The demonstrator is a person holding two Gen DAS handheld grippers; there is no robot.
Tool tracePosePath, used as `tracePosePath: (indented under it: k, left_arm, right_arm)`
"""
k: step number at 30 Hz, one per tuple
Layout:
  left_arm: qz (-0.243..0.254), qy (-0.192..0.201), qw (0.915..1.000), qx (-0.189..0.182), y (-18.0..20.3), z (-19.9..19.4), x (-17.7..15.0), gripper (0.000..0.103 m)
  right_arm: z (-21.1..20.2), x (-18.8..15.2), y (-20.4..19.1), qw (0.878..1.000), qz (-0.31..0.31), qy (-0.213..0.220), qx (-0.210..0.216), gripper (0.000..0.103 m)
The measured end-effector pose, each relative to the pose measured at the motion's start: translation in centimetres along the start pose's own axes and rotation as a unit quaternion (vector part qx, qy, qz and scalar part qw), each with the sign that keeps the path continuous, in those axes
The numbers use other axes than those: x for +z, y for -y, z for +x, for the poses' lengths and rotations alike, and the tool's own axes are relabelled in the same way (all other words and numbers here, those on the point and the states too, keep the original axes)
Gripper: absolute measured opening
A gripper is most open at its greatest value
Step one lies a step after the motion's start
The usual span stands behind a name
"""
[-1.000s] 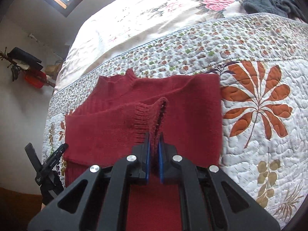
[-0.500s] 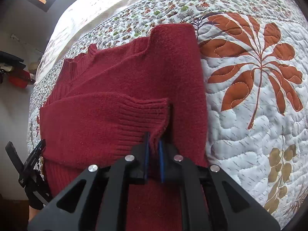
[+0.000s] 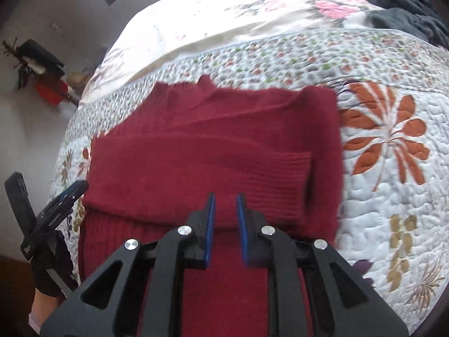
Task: Fold small clothes
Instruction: 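Open the right tool and release the cuff onto the sweater body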
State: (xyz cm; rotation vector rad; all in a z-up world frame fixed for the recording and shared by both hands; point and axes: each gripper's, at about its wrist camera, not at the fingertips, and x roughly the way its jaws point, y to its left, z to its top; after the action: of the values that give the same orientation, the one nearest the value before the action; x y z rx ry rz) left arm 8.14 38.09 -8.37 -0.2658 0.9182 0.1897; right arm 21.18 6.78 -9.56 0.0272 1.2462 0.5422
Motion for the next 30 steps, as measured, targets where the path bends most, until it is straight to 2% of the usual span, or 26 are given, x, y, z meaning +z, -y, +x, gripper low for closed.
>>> tracePosePath:
  k: [4, 9, 20, 27, 30]
  left_arm:
    - [0.008, -0.025, 0.9996, 0.006, 1.0, 1.9, -1.4, 0.052]
    - [0.003, -0.049, 0.9986, 0.018, 0.3, 3.7, -2.8, 0.052]
    - [0.005, -0.05, 0.9986, 0.019, -0.2, 4.6, -3.9, 0.053]
    - [0.008, -0.057, 0.998, 0.027, 0.0, 5.1, -3.9, 0.054]
    - [0.002, -0.06, 0.9979, 0.026, 0.0, 4.5, -3.5, 0.054]
  right_arm:
    - [2.8, -0.5, -0.7, 1.0, 0.003, -0.026, -0.002, 0.016]
    - [4.7, -1.9, -0.3, 0.999, 0.017, -0.044, -0.01, 0.014]
    - [6.7, -3.5, 0.4, 0.998, 0.026, -0.059, -0.004, 0.013]
    - [7.2, -3.3, 1.8, 0.995, 0.064, -0.066, 0.029, 0.011]
    - [6.1, -3.3, 2.0, 0.994, 0.074, -0.058, 0.049, 0.014]
